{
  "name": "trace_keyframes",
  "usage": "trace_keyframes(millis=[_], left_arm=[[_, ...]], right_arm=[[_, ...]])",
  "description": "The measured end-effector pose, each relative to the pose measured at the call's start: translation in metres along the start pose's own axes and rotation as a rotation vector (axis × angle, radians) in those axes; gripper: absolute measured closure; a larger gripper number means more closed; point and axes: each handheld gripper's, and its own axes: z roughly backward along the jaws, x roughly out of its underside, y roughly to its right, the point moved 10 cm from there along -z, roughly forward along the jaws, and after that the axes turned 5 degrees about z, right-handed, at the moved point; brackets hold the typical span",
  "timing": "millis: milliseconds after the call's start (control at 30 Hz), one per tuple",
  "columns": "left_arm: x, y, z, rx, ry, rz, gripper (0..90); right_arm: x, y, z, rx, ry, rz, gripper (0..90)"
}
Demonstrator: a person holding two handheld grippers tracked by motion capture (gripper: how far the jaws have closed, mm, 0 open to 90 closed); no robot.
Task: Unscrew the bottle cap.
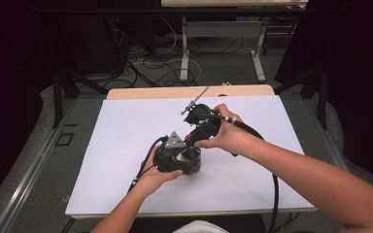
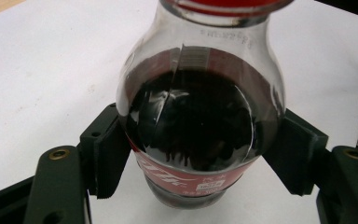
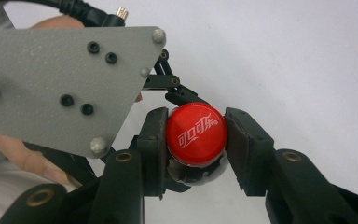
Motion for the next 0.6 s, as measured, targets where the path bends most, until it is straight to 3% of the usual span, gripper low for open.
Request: trace_keyframes(millis=[133,167,200,233,267,367,433,467,533,567,600], left_arm=[[0.0012,0.0007,0.0016,0.012,-0.018,-0.009,30.0],[0.0003,0.0004,0.0006,0.006,-0.004,-0.009,30.0],[0.0008,0.0006,0.0014,0.011,-0.013,-0.011,30.0],[-0.0002,0.0004,0.0007,0.006,0.000,-0.009,30.0],[-0.0004,0.0001,0.0005,0.000,0.003,-0.008,30.0],[-0.0006,0.0004,0.0004,0.010,0.004,-0.016,30.0],[-0.0004,0.0005,0.0000,0.007,0.004,-0.028,30.0],[-0.0004,0.0009,0.0000,0.009,0.003,-0.026,30.0],[-0.0003,0.0011,0.0004,0.014,0.001,-0.024,30.0],[-0.0001,0.0015,0.0005,0.014,0.000,-0.018,30.0],[0.0000,0.0010,0.0009,0.011,-0.001,-0.015,30.0]], right_arm=[[-0.0008,-0.0009,0.0011,-0.029,-0.005,0.088,60.5],[-0.0004,-0.0023,0.0013,-0.064,-0.015,0.125,60.5],[-0.0004,-0.0011,0.0016,-0.065,-0.023,0.165,60.5],[-0.0009,-0.0012,0.0015,-0.117,-0.021,0.216,60.6],[-0.0009,-0.0012,0.0015,-0.117,-0.021,0.216,60.6],[-0.0012,0.0009,0.0013,-0.170,-0.019,0.335,60.6],[-0.0005,0.0015,0.0012,-0.203,-0.009,0.456,60.4],[-0.0004,0.0020,0.0012,-0.215,-0.007,0.491,60.5],[0.0008,0.0014,0.0015,-0.230,-0.007,0.511,57.4],[0.0010,0.0021,0.0010,-0.222,-0.008,0.516,51.7],[0.0007,0.0029,0.0004,-0.215,-0.006,0.479,45.2]])
